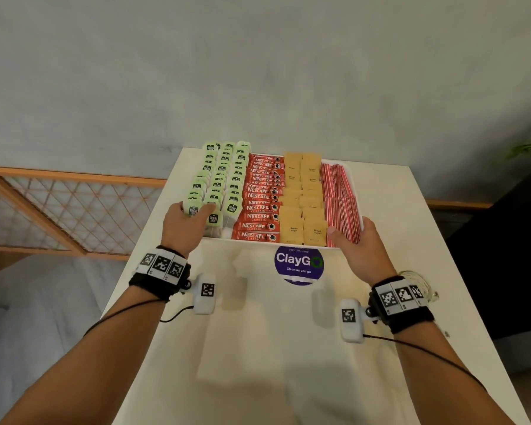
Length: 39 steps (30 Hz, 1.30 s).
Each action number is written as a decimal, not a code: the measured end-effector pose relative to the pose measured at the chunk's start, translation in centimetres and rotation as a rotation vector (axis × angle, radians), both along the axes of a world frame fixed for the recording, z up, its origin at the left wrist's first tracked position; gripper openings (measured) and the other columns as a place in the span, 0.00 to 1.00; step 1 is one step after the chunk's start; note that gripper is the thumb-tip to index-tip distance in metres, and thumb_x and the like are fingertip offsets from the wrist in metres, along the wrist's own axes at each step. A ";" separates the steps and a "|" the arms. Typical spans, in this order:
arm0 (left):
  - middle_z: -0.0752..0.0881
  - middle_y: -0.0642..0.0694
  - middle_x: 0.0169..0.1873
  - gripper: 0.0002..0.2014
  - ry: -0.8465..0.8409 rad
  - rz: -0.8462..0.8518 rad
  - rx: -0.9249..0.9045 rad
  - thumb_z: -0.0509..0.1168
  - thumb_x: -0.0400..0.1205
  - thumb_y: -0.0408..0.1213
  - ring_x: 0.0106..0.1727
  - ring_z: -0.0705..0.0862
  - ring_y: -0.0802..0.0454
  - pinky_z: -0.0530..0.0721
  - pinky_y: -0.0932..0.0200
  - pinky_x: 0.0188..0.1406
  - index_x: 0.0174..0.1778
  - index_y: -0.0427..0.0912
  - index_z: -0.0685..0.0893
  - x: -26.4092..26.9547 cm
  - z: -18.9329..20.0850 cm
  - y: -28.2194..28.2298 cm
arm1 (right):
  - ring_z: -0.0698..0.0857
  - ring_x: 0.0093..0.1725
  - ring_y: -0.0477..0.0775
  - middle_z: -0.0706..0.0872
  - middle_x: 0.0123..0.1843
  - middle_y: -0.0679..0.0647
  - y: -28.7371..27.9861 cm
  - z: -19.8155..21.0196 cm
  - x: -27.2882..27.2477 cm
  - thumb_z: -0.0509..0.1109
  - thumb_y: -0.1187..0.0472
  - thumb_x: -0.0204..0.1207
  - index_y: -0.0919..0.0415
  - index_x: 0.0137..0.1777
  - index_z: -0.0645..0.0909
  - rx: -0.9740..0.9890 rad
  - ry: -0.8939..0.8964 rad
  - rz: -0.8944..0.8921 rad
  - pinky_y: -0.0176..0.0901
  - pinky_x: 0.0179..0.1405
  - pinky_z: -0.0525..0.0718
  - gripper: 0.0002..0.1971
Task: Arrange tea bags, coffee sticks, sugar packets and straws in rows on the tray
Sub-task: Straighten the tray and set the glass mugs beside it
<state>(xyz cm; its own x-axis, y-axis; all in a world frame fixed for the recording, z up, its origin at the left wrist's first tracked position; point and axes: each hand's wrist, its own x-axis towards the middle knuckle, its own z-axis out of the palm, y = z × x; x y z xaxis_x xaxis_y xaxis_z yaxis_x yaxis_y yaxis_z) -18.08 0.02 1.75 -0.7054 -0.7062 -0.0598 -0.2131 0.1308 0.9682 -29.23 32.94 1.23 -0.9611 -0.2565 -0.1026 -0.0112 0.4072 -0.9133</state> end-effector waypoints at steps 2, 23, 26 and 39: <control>0.93 0.54 0.45 0.17 -0.021 0.006 -0.004 0.73 0.73 0.52 0.47 0.92 0.54 0.91 0.46 0.53 0.52 0.47 0.90 -0.9 -0.2 -0.7 | 0.86 0.60 0.49 0.85 0.62 0.46 -0.5 0.0 -0.8 0.75 0.38 0.75 0.52 0.73 0.70 0.010 -0.003 0.001 0.47 0.58 0.84 0.32; 0.91 0.54 0.53 0.30 -0.303 -0.074 -0.083 0.76 0.66 0.64 0.54 0.89 0.51 0.87 0.49 0.57 0.60 0.51 0.86 -7.1 -7.2 -4.7 | 0.86 0.61 0.54 0.84 0.65 0.50 -3.2 -6.6 -7.0 0.74 0.32 0.72 0.51 0.74 0.68 0.115 -0.095 0.022 0.48 0.55 0.86 0.37; 0.91 0.55 0.50 0.39 -0.376 -0.066 -0.105 0.74 0.57 0.76 0.53 0.90 0.48 0.89 0.42 0.57 0.57 0.54 0.86 -7.2 -9.8 -6.1 | 0.87 0.60 0.53 0.84 0.64 0.51 -3.3 -7.7 -6.7 0.74 0.33 0.72 0.52 0.73 0.69 0.124 -0.124 0.033 0.45 0.51 0.86 0.36; 0.85 0.39 0.51 0.39 -0.670 -0.152 -0.329 0.62 0.57 0.79 0.55 0.82 0.36 0.84 0.40 0.59 0.47 0.46 0.83 -5.7 -7.9 -6.0 | 0.85 0.54 0.57 0.77 0.59 0.56 -3.3 -7.6 -6.8 0.62 0.11 0.54 0.52 0.68 0.76 0.537 -0.094 0.048 0.50 0.53 0.85 0.53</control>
